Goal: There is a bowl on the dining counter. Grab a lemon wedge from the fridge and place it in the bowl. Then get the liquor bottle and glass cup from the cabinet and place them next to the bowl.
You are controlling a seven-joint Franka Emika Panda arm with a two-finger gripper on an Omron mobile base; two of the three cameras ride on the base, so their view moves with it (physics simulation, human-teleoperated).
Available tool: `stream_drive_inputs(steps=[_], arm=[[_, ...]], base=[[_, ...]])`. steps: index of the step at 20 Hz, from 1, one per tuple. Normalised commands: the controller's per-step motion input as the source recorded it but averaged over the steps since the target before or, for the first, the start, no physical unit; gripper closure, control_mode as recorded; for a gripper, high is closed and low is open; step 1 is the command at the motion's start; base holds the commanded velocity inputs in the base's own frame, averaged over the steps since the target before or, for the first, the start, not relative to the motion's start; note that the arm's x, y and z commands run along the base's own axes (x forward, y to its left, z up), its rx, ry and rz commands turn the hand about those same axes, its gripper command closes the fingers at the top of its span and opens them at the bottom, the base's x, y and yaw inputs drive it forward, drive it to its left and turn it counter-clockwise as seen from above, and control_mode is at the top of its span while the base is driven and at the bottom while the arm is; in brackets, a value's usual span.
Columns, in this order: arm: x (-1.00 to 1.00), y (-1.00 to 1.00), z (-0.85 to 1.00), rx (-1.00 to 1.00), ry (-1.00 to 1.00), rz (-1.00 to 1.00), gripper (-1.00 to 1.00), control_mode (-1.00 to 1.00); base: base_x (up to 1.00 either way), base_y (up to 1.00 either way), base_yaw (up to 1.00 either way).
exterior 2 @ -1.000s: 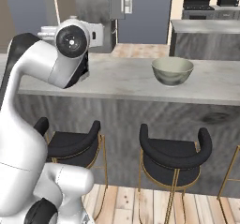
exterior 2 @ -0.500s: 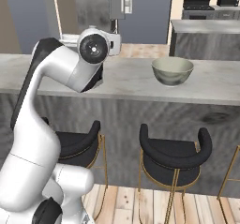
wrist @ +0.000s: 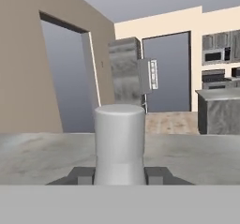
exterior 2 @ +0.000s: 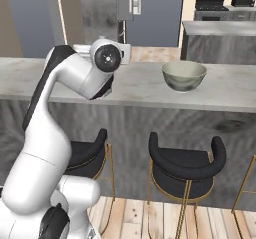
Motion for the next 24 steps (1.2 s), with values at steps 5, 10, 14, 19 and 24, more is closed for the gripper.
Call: stream_drive_inputs(steps=[5,10,14,19,24], arm=[[0.52,0.10,0.00,-0.06,0.00,0.00,1.00,-1.00],[0.49,-0.01,0.00,-0.04,0.00,0.03,1.00,-1.00],[0.44,-0.02,-0.02,0.00,0.00,0.08,1.00,-1.00],[0.25,-0.07,-0.08,0.00,0.00,0.09,1.00,-1.00],[0.00,-0.06,-0.23,0.00,-0.01,0.09,1.00,-1.00]], base=[[0.00,0.00,0.00],[0.00,0.00,0.00],[0.00,0.00,0.00],[0.00,0.00,0.00],[0.00,0.00,0.00]])
